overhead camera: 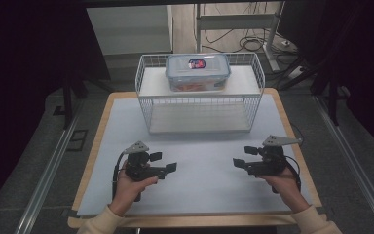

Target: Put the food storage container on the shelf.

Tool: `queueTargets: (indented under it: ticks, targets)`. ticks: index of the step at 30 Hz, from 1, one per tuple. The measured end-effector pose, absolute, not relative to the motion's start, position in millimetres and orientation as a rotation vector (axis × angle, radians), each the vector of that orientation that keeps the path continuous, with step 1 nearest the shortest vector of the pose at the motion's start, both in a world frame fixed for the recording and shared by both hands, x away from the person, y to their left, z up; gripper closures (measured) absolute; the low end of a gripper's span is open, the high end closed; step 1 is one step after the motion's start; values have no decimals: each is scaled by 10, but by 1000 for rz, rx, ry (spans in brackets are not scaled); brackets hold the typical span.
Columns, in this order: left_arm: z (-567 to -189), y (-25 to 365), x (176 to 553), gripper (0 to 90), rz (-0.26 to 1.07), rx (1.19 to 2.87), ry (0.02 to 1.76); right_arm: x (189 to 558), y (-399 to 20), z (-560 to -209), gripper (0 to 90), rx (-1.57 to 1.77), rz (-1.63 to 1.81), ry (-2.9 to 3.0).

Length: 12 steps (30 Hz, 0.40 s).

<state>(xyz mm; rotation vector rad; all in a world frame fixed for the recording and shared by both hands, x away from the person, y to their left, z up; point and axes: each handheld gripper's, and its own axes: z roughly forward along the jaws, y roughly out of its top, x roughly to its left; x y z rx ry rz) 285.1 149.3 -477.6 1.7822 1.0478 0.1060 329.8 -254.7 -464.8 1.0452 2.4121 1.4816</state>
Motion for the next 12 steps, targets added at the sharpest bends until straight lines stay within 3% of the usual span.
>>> queueTargets:
  ticks: [7, 12]
  targets:
    - [-4765, 1483, 2842, 177, 116, 1782, 1038, 3268, -2570, -4650, 210, 1028, 1500, 2384]
    - [-4875, 1474, 2875, 163, 143, 1826, 1049, 3261, -2576, -4675, 133, 1004, 1487, 2350]
